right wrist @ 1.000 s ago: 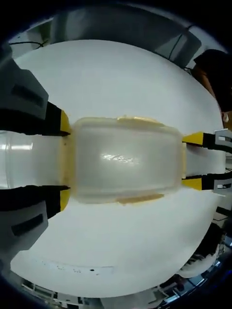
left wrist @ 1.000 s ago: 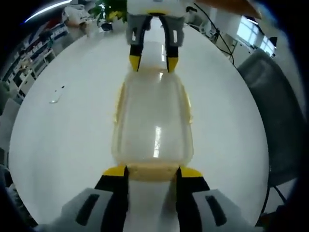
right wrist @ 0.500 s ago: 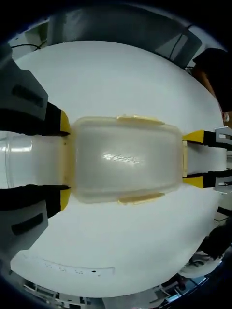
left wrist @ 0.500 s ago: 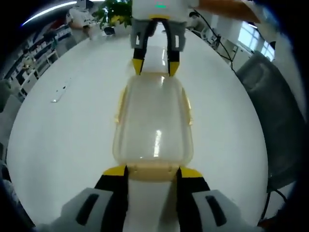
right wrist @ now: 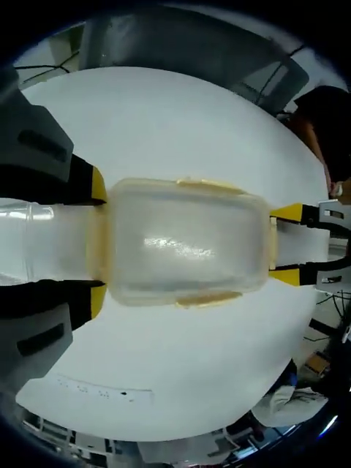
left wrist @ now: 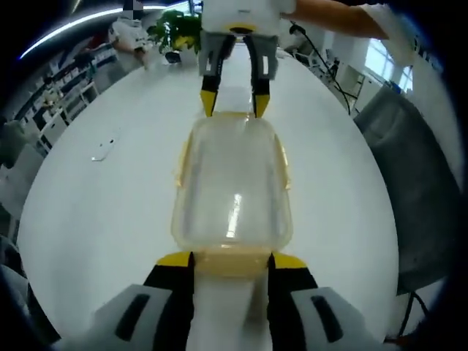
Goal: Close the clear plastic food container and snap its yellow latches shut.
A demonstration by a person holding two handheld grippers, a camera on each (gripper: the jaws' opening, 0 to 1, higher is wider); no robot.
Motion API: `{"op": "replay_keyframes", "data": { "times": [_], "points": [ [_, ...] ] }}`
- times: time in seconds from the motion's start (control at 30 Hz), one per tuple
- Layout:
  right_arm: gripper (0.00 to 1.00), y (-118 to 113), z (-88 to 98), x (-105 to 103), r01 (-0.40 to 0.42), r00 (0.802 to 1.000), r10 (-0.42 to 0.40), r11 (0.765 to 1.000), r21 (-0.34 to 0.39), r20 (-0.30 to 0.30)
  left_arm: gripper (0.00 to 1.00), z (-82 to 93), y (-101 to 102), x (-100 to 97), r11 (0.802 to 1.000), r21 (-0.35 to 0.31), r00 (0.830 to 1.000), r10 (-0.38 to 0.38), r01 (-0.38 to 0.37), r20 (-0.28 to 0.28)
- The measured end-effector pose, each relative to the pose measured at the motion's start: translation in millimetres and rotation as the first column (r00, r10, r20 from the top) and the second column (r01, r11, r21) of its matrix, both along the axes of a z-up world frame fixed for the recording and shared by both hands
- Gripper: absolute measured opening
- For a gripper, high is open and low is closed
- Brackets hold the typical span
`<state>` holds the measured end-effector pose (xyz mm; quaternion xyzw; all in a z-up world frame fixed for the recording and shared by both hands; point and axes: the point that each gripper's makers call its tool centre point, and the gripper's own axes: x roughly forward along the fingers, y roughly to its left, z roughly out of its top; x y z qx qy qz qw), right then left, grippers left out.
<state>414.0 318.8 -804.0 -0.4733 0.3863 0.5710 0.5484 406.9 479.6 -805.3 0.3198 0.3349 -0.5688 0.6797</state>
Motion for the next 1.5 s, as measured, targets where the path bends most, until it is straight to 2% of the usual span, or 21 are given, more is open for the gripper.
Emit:
{"op": "replay_keyframes", "data": {
  "times": [0.27, 0.5, 0.77, 1.27, 1.5],
  "points": [
    [0.36, -13, 27.2, 1, -0.009, 0.999, 0.009, 1.0, 0.001, 0.04, 0.33, 20.9, -12, 0.5, 0.999, -0.043, 0.999, 0.019, -0.017, 0.033],
    [0.36, -45, 39.8, 7, 0.015, 0.997, -0.011, 0.999, -0.044, 0.081, 0.33, 36.4, -43, 8.3, 0.995, -0.098, 0.996, 0.033, -0.024, 0.088],
    [0.36, -84, 52.0, 11, 0.048, 0.993, -0.04, 0.996, -0.074, 0.108, 0.33, 38.3, -82, 18.2, 0.989, -0.144, 0.992, 0.035, -0.017, 0.125],
    [0.36, -173, 60.3, 10, 0.112, 0.985, -0.085, 0.976, -0.188, 0.15, 0.32, 34.0, -173, 24.1, 0.97, -0.243, 0.985, 0.025, 0.017, 0.17],
    [0.37, -205, 59.7, 11, 0.144, 0.979, -0.106, 0.964, -0.225, 0.173, 0.32, 38.0, -204, 26.6, 0.958, -0.284, 0.978, 0.02, 0.042, 0.21]
  ]
}}
